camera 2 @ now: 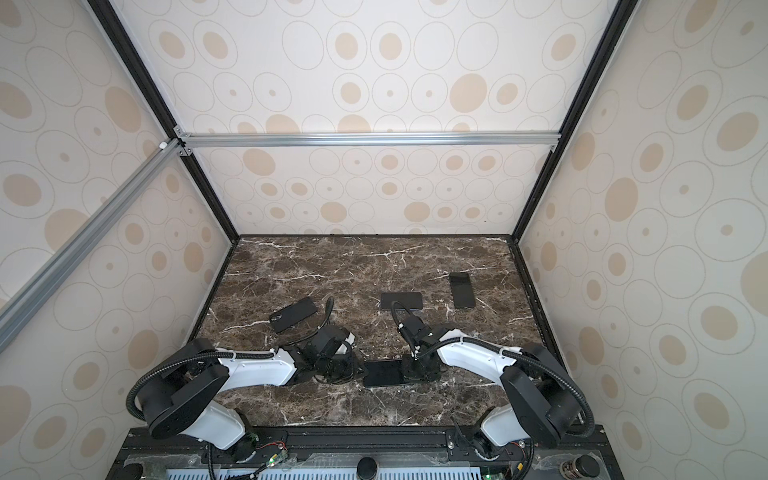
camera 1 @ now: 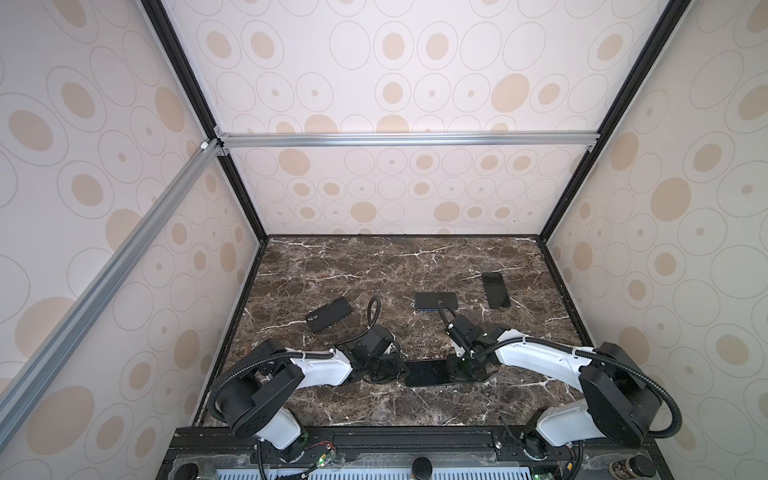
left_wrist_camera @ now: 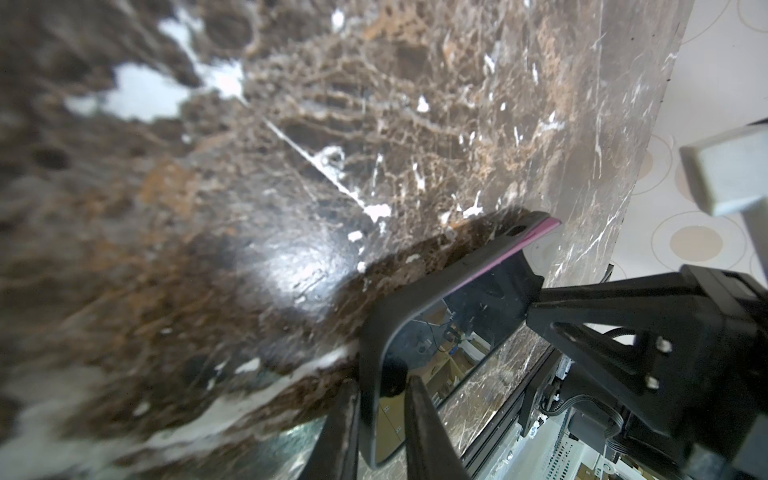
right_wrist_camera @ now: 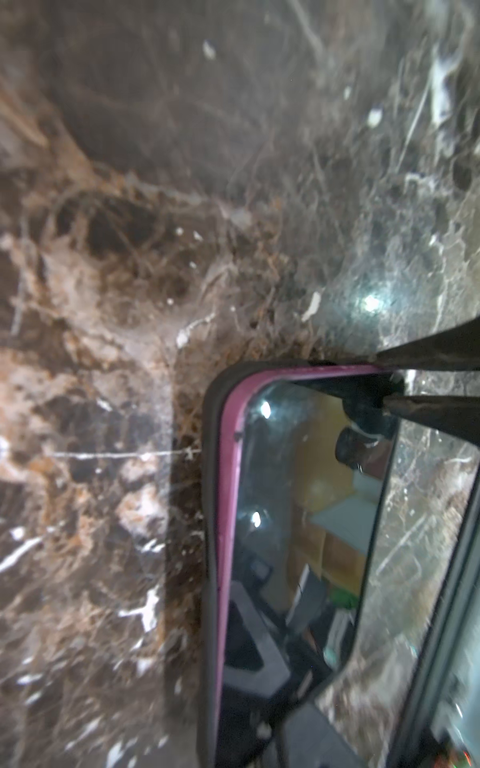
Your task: Put the phone into the phone case
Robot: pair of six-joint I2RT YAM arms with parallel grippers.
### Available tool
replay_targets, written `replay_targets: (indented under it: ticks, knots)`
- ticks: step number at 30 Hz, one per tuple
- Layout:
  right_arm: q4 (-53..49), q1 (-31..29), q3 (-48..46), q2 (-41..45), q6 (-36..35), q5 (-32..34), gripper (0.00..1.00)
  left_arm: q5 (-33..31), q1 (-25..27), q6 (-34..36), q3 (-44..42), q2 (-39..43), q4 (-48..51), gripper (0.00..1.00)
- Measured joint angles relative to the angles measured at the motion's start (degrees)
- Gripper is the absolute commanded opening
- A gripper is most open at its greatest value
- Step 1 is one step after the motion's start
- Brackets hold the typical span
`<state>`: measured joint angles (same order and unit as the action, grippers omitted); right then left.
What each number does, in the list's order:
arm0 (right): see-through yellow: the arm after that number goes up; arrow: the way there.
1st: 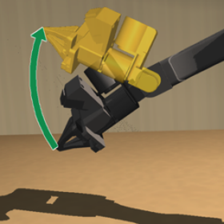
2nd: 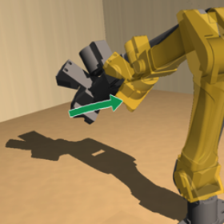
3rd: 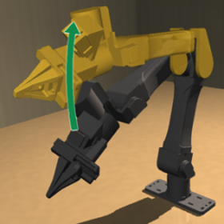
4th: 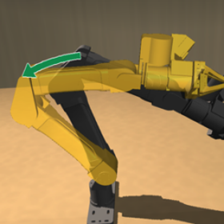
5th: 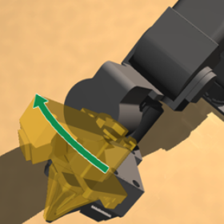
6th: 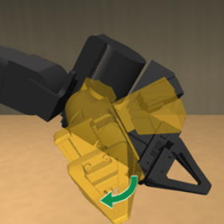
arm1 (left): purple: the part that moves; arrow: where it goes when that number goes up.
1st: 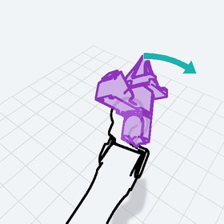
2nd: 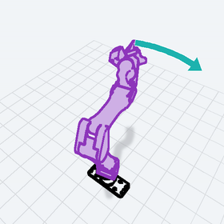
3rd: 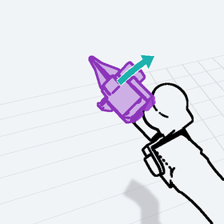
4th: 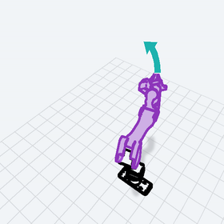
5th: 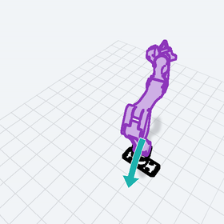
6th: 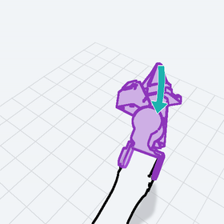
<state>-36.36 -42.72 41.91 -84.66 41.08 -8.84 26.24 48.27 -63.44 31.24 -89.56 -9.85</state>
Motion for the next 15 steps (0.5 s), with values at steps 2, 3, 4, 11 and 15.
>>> replay_targets:
  ticks: [2, 3, 4, 11, 15]
  knots:
    - [-1.62, -1.99, 1.29, -0.7, 0.11, 2.89, 0.0, 0.0, 0.0, 0.02, 0.0, 0.0, 0.0, 0.21]
    - [-2.21, -2.89, 1.6, -0.79, 0.2, 4.26, 0.0, -0.02, 0.0, 0.02, 0.0, 0.0, -0.02, 0.21]
    - [-2.6, -3.5, 1.64, -0.52, 0.22, 5.07, 0.0, -0.04, 0.0, 0.02, 0.0, 0.0, -0.02, 0.21]
    - [-3.63, -4.26, -0.48, 3.39, -1.09, 5.29, 0.04, 1.55, 3.43, 0.0, 0.44, -2.1, -4.39, 0.21]
    - [-4.85, 1.38, 0.72, 9.81, -3.41, 3.78, 0.06, 1.97, 4.24, 0.0, 0.24, -2.16, -4.83, 0.21]
